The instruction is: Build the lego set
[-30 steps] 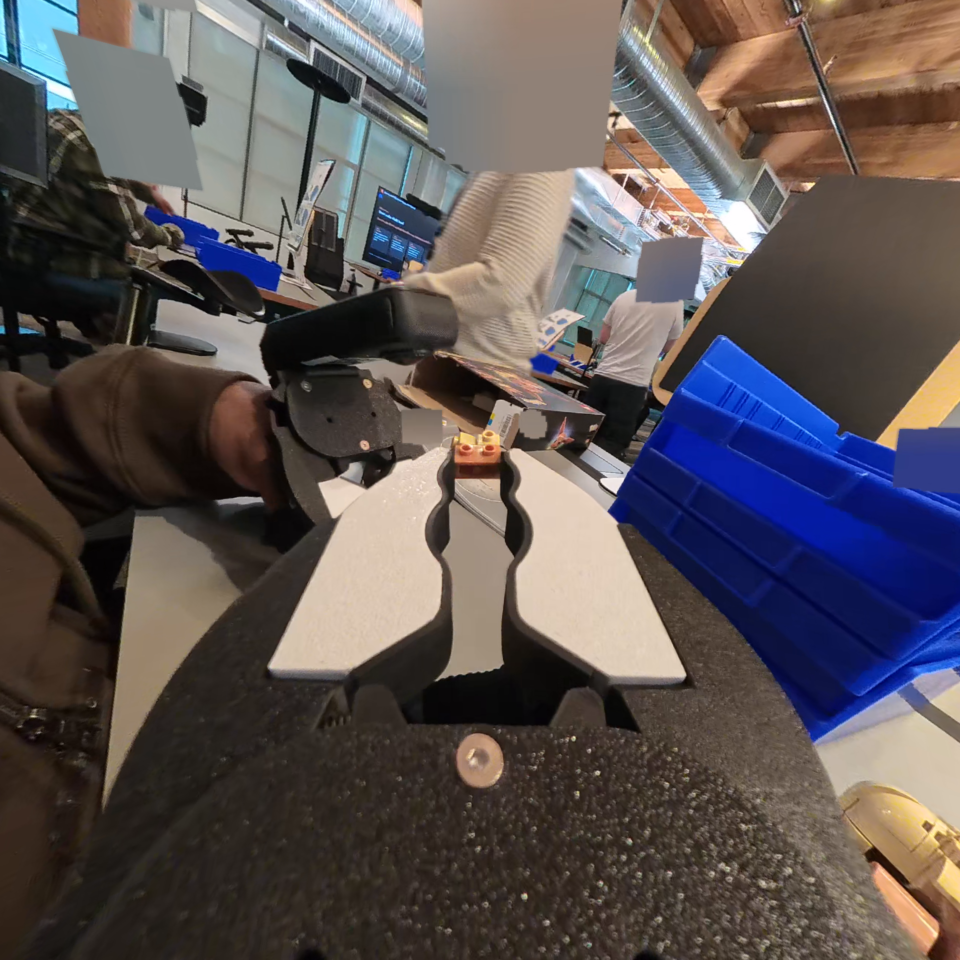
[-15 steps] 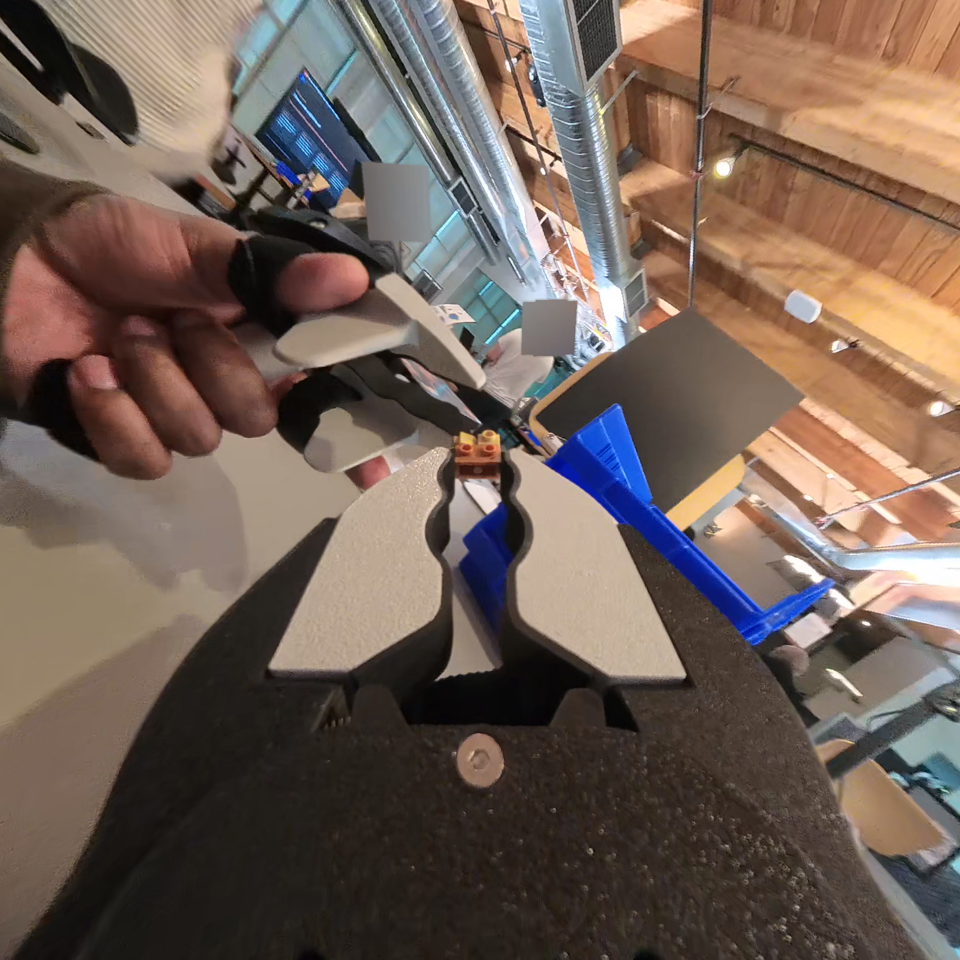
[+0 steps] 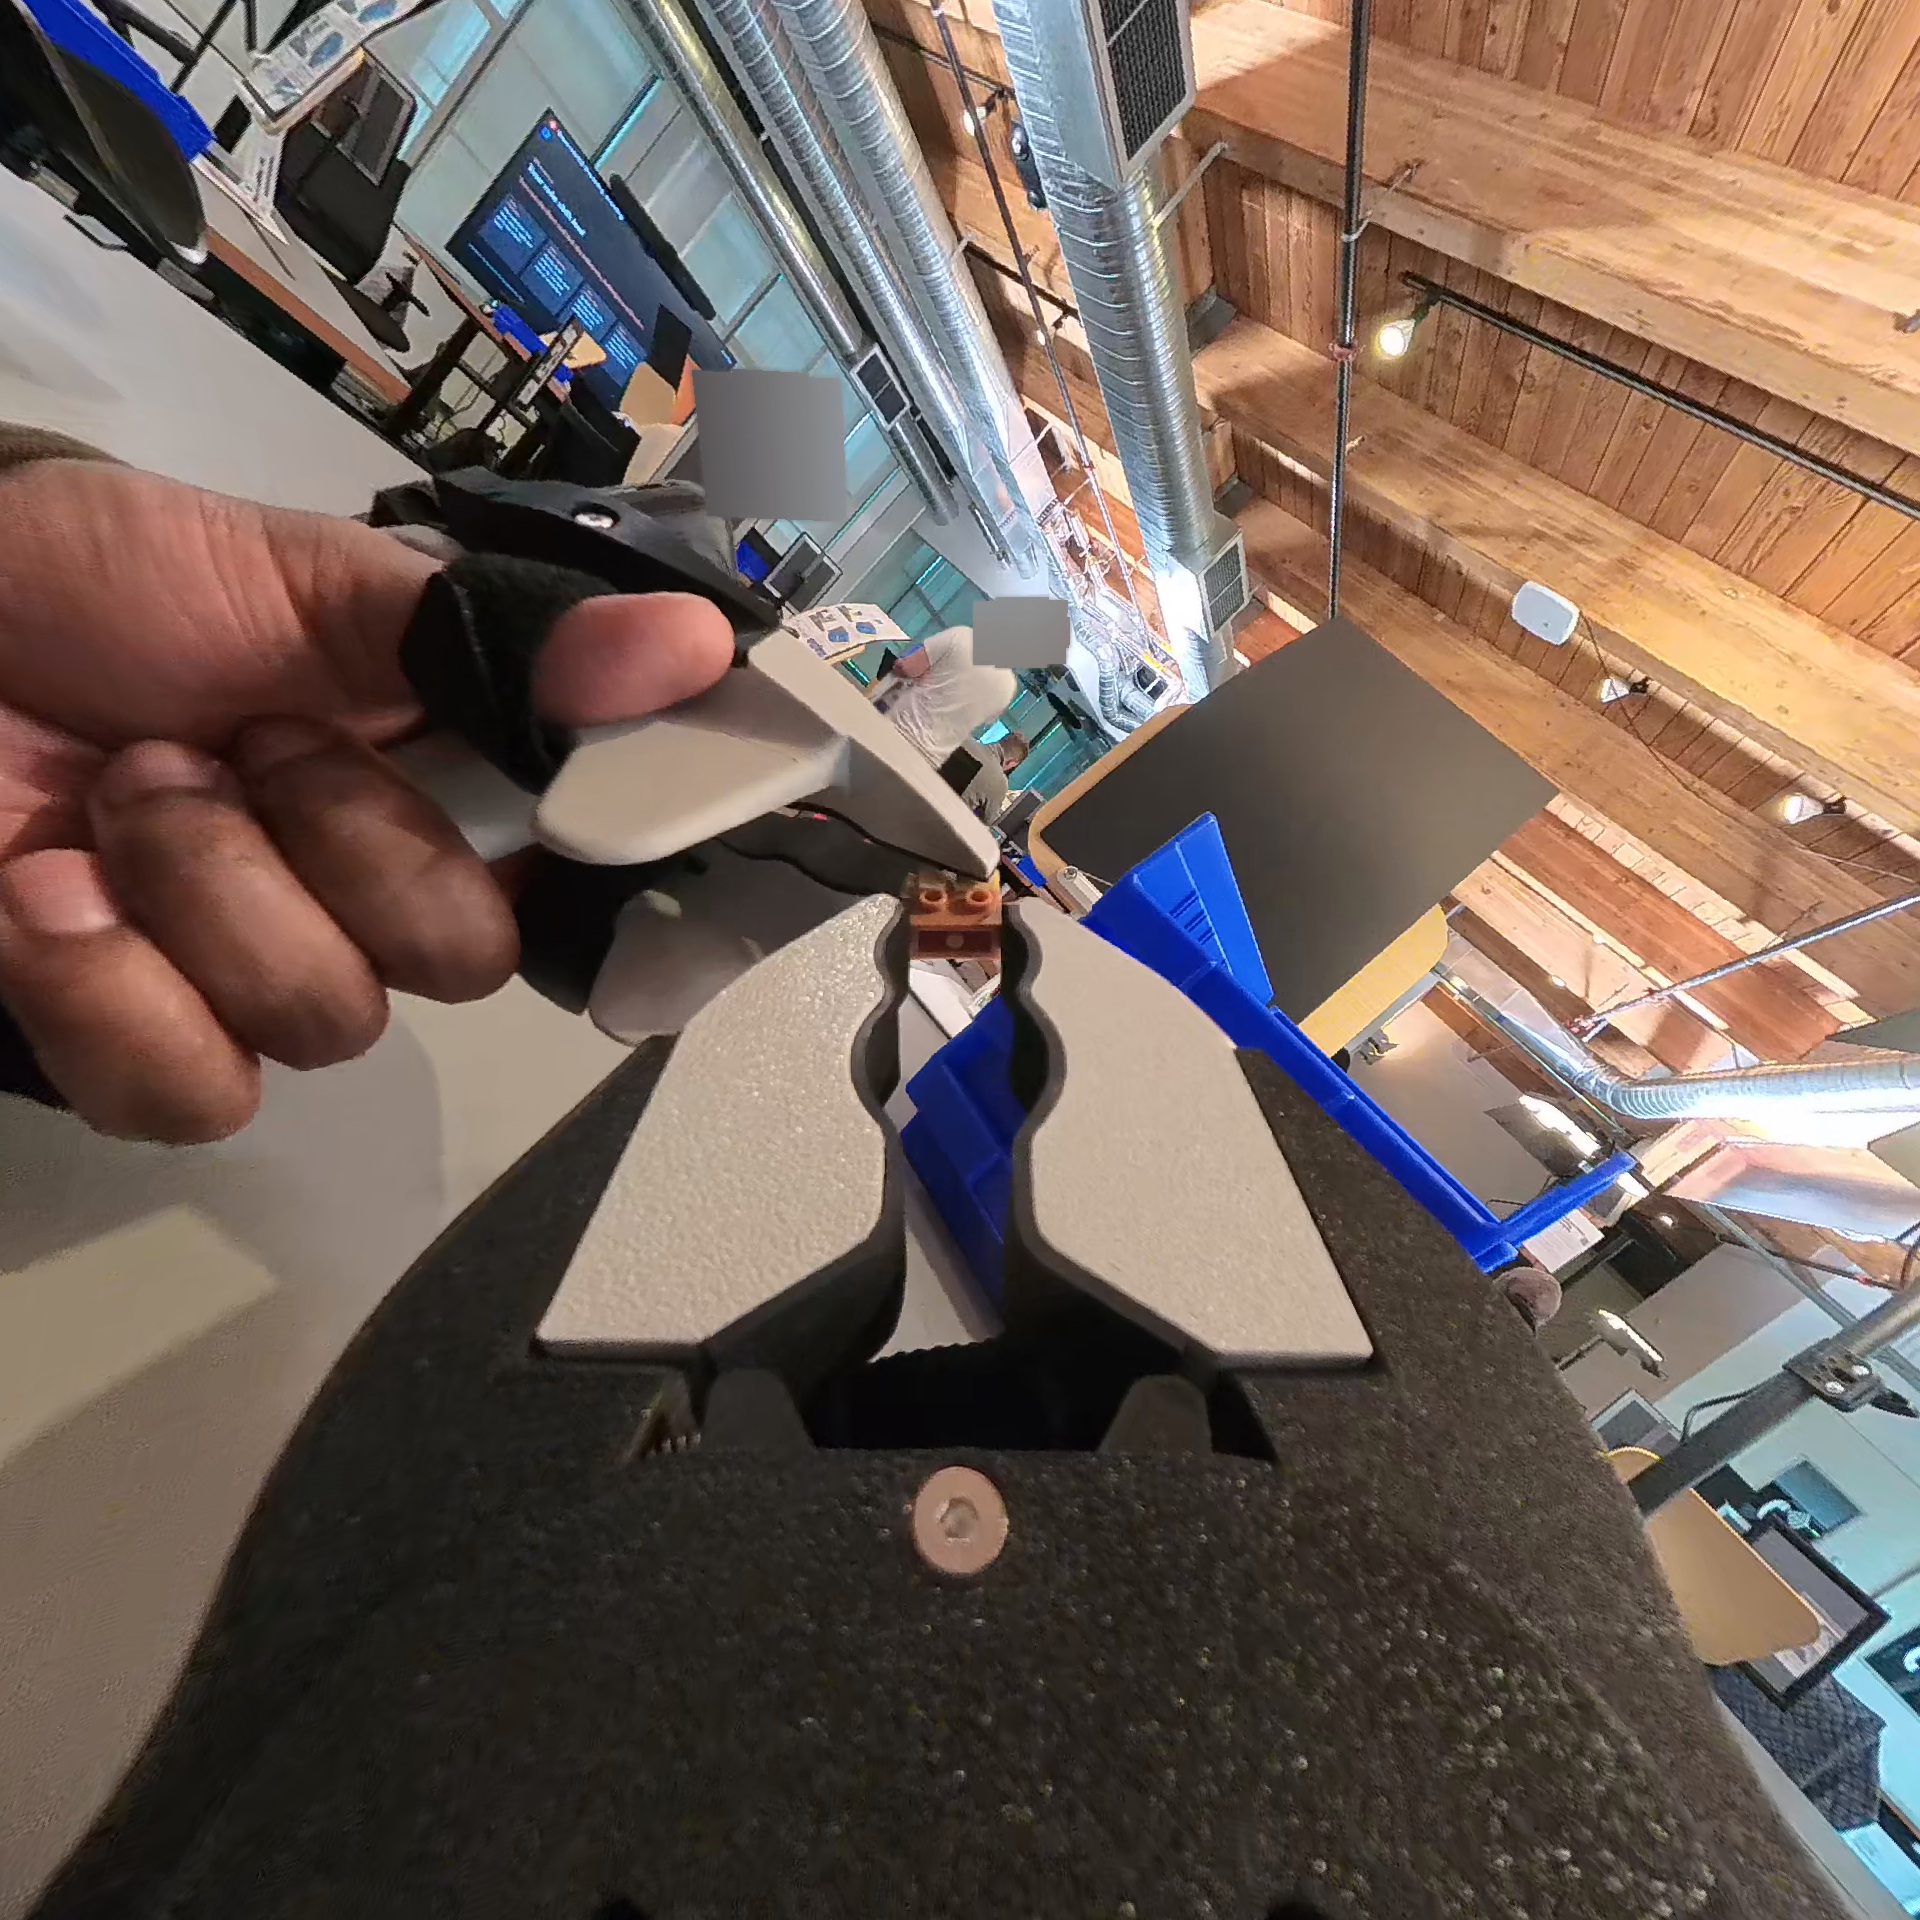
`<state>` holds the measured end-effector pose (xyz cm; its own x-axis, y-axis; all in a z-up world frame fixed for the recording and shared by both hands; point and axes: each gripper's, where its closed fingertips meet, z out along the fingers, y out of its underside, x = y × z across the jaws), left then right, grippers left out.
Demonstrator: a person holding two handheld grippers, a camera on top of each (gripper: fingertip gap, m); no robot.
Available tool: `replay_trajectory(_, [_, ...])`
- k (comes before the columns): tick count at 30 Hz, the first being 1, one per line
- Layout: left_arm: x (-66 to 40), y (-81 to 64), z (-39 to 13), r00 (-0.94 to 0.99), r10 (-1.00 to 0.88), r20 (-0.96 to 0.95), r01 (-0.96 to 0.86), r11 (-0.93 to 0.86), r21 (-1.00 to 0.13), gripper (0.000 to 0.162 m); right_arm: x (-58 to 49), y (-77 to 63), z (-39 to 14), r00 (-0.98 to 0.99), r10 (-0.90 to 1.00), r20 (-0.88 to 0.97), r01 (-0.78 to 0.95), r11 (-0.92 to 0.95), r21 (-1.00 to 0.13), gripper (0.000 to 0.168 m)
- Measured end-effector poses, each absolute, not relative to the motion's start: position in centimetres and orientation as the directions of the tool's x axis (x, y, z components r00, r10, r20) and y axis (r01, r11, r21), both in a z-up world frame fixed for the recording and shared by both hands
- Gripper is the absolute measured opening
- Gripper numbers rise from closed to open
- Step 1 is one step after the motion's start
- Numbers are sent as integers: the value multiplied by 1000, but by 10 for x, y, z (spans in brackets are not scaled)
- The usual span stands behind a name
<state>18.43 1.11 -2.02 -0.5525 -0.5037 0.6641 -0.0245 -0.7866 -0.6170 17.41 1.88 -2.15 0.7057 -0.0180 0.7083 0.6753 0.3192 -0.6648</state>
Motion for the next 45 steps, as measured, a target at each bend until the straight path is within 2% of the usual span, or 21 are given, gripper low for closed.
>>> replay_trajectory(10, [182, 14, -22, -564, -490, 665, 10, -809, -587, 9, 172, 22, -22, 684, -59, 727, 707, 303, -640, 17])
replay_trajectory(19, [183, 18, -27, -528, -546, 650, 27, -776, -630, 8, 173, 25, -28, 712, -7, 702, 676, 278, -683, 17])
replay_trajectory(24, [184, 15, -30, -546, -511, 664, -19, -785, -620, 8, 174, 22, -30, 776, 105, 622, 575, 290, -765, 17])
replay_trajectory(29, [184, 14, -31, -555, -482, 678, -49, -795, -605, 8, 174, 21, -31, 791, 145, 594, 540, 289, -790, 17])
replay_trajectory(35, [184, 14, -32, -525, -578, 625, -16, -727, -686, 8, 173, 20, -32, 819, 202, 537, 475, 284, -833, 16])
replay_trajectory(37, [183, 13, -31, -515, -609, 603, -2, -703, -711, 8, 173, 20, -32, 805, 177, 567, 508, 291, -811, 16])
replay_trajectory(40, [183, 15, -32, -544, -517, 661, -50, -767, -640, 8, 174, 21, -32, 730, 69, 680, 639, 283, -715, 17])
replay_trajectory(42, [180, 28, -29, -550, -457, 699, -30, -826, -563, 8, 174, 17, -26, 720, 22, 694, 656, 307, -690, 16])
replay_trajectory(45, [169, 56, -27, -500, -530, 685, 43, -805, -591, 9, 185, 13, -20, 812, 80, 579, 526, 329, -784, 16])
